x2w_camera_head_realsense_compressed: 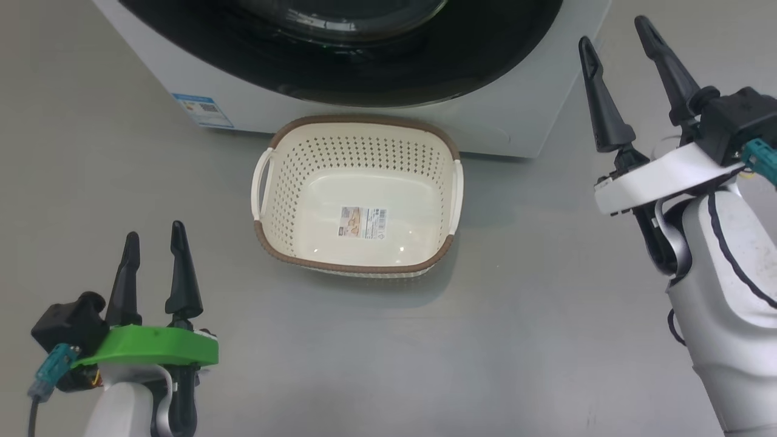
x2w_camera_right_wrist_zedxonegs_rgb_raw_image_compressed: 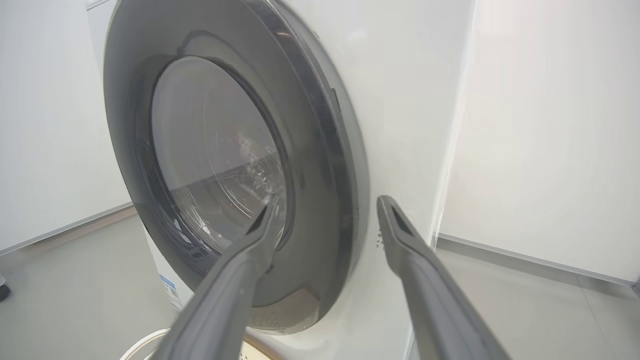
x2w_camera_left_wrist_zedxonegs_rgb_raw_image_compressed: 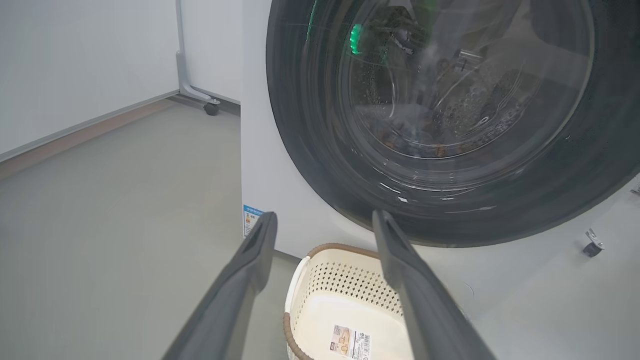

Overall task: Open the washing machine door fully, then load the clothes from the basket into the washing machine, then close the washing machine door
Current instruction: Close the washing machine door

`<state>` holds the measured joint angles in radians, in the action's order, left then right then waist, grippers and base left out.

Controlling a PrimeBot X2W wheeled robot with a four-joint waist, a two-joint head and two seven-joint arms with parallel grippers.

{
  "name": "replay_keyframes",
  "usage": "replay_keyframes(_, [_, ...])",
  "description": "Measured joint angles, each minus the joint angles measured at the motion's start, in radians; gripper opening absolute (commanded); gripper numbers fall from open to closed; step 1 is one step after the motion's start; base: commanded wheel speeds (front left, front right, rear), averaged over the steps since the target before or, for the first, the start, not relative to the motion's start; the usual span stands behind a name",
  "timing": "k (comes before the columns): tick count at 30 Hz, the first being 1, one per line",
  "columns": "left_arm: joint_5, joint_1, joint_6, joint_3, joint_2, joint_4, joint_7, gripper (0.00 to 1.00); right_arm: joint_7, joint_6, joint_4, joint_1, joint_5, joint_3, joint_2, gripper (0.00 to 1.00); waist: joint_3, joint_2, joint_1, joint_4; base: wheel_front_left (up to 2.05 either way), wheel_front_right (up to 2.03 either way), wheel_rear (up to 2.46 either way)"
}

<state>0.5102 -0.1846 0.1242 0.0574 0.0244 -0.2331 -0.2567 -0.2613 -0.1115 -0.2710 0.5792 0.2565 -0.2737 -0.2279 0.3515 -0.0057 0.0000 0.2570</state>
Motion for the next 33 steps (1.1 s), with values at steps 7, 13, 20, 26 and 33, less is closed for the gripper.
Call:
replay_keyframes(7, [-0.060, 0.055, 0.000, -0.024, 0.000, -0.004, 0.000, 1.00, 0.000, 0.006, 0.032, -0.161, -0.002, 0.050, 0.020, 1.00, -0.097, 0.0000, 0.0000, -0.075, 0.00, 0.00, 0.00])
replay_keyframes(13, [-0.093, 0.115, 0.000, -0.040, 0.001, -0.005, 0.000, 1.00, 0.000, 0.017, 0.033, -0.307, -0.002, 0.092, 0.042, 1.00, -0.187, 0.0000, 0.0000, -0.128, 0.00, 0.00, 0.00])
replay_keyframes(20, [-0.114, 0.189, 0.000, -0.065, 0.003, 0.012, 0.000, 1.00, 0.001, 0.016, 0.050, -0.406, -0.007, 0.105, 0.058, 1.00, -0.271, 0.0000, 0.0000, -0.193, 0.00, 0.00, 0.00])
replay_keyframes(26, [-0.123, 0.213, 0.000, -0.086, 0.005, 0.036, 0.000, 1.00, 0.001, 0.016, 0.072, -0.443, -0.014, 0.114, 0.075, 1.00, -0.303, 0.0000, 0.0000, -0.257, 0.00, 0.00, 0.00])
replay_keyframes(33, [-0.142, 0.232, 0.000, -0.090, 0.006, 0.054, 0.000, 1.00, 0.001, 0.008, 0.081, -0.493, -0.039, 0.143, 0.075, 1.00, -0.317, 0.0000, 0.0000, -0.317, 0.00, 0.00, 0.00])
